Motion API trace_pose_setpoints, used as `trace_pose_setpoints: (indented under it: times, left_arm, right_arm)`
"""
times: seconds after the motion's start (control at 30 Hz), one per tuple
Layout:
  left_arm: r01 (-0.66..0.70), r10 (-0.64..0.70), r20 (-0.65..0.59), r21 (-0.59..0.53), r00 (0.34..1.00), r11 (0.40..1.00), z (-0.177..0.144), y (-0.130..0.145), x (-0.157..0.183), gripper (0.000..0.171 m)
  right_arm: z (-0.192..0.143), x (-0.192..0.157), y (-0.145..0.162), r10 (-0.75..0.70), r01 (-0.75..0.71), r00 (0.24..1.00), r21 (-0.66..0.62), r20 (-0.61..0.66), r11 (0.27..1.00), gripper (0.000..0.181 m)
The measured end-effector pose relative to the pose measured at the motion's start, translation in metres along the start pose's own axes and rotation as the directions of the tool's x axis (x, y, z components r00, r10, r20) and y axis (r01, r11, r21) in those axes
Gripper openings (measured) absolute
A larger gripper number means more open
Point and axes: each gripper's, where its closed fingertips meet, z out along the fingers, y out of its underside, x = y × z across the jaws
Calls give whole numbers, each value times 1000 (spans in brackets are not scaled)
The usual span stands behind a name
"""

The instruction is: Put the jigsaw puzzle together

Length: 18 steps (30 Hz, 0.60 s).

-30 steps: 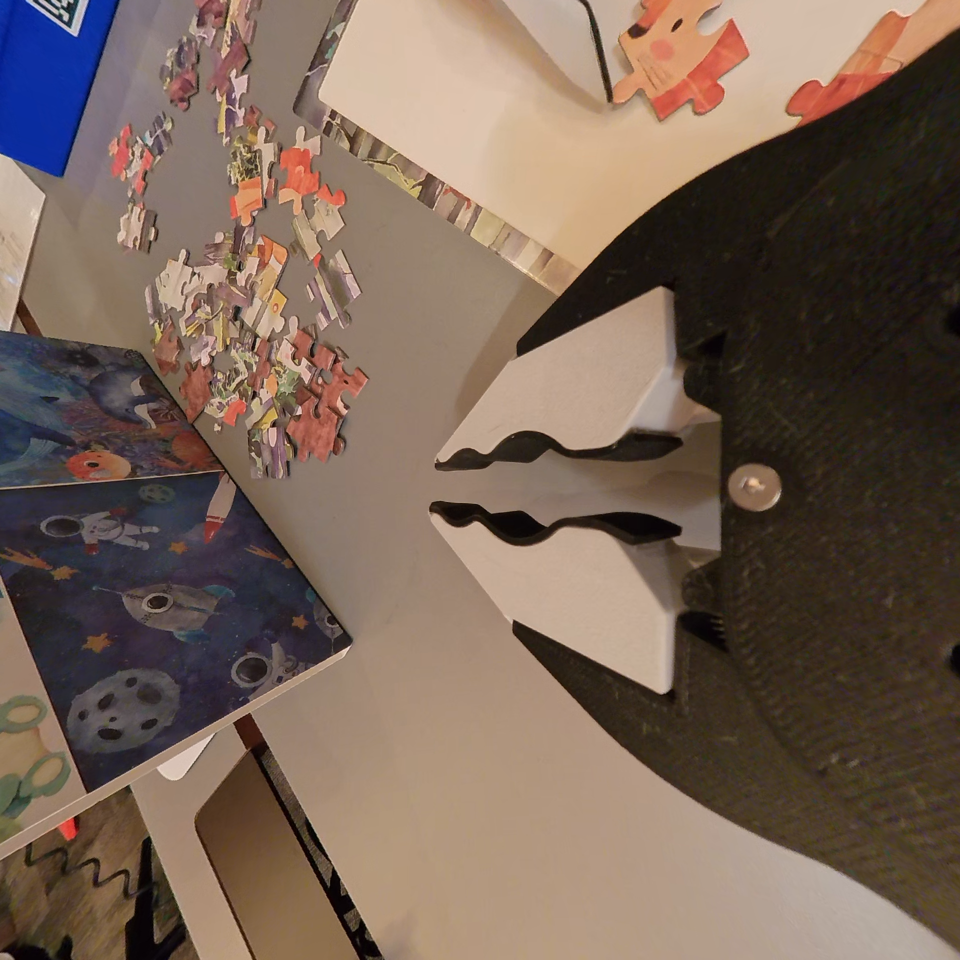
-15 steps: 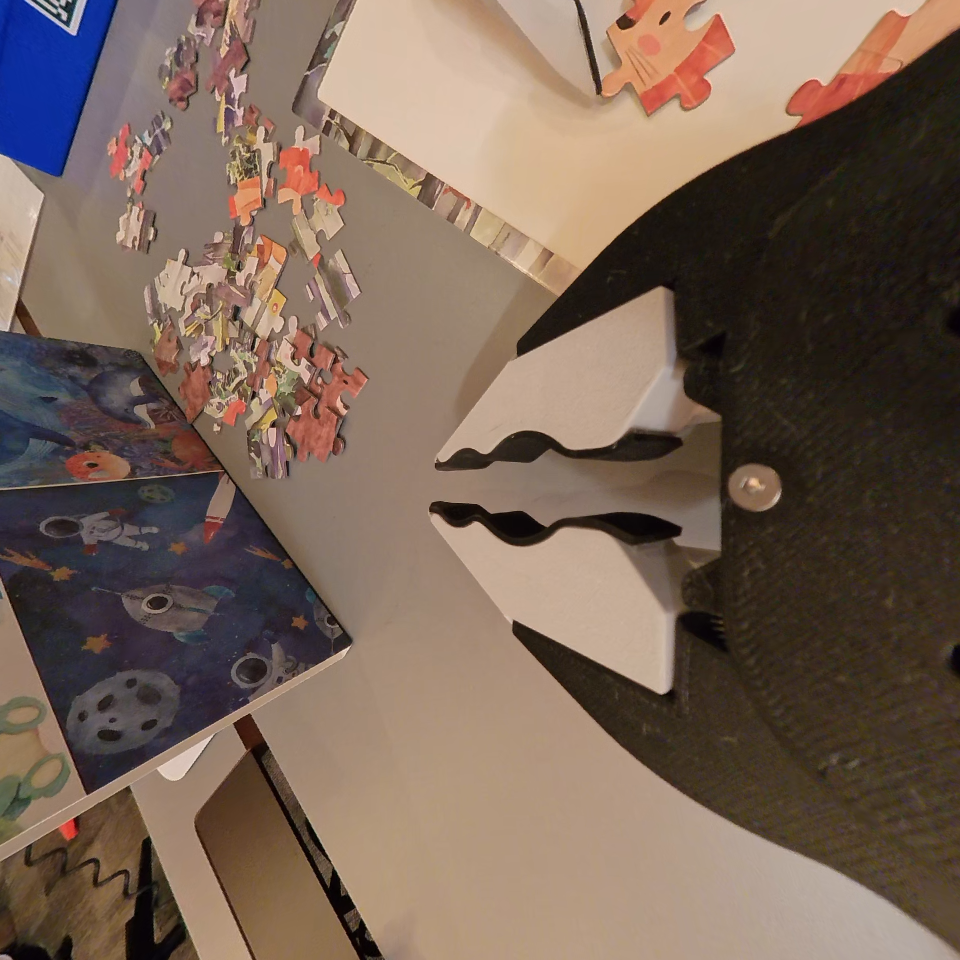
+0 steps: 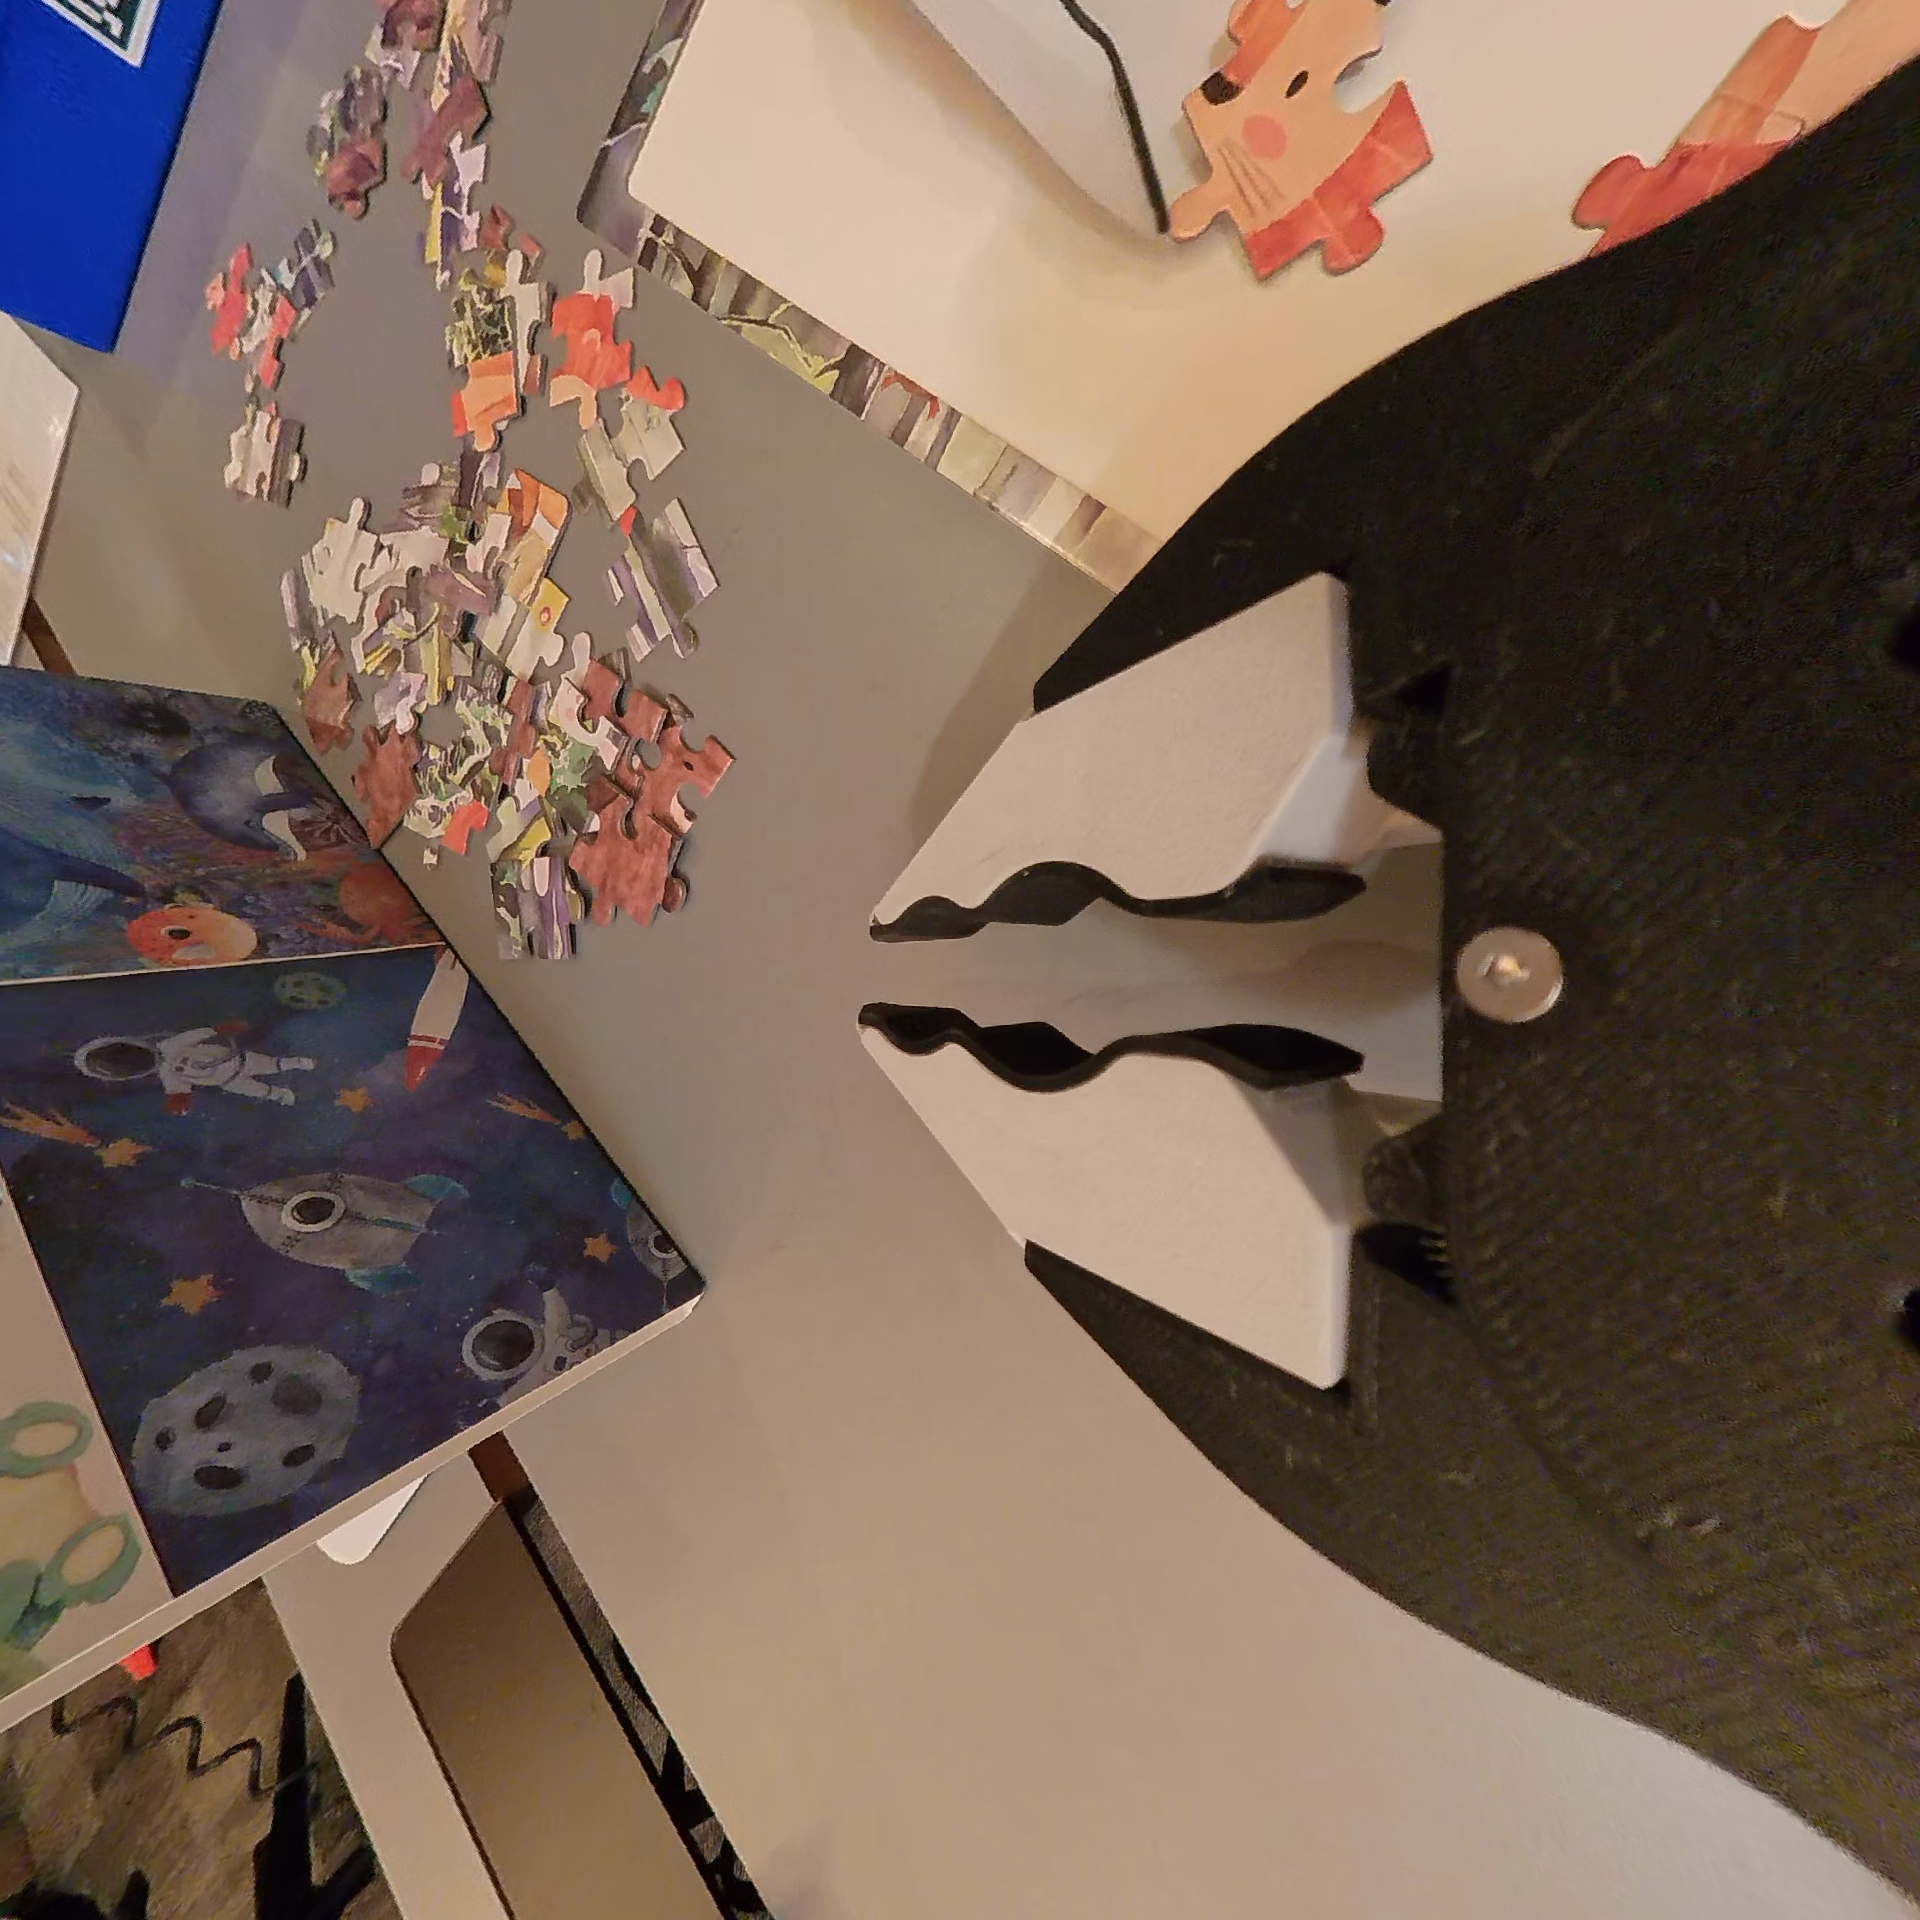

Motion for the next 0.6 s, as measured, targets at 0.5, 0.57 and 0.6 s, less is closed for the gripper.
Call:
trace_pose_setpoints:
  times: [0.5,0.57,0.6]
  left_arm:
    - [-13,13,4,-8,1000,1000,1,1,1,11]
    - [-19,19,6,-11,1000,1000,1,1,1,11]
    - [-20,20,7,-12,1000,1000,1,1,1,11]
  right_arm:
    - [-8,-15,16,5,4,996,-100,86,995,41]
    - [-9,-35,12,19,-3,981,-88,191,996,38]
    - [-11,-48,8,30,-11,964,-70,263,997,36]
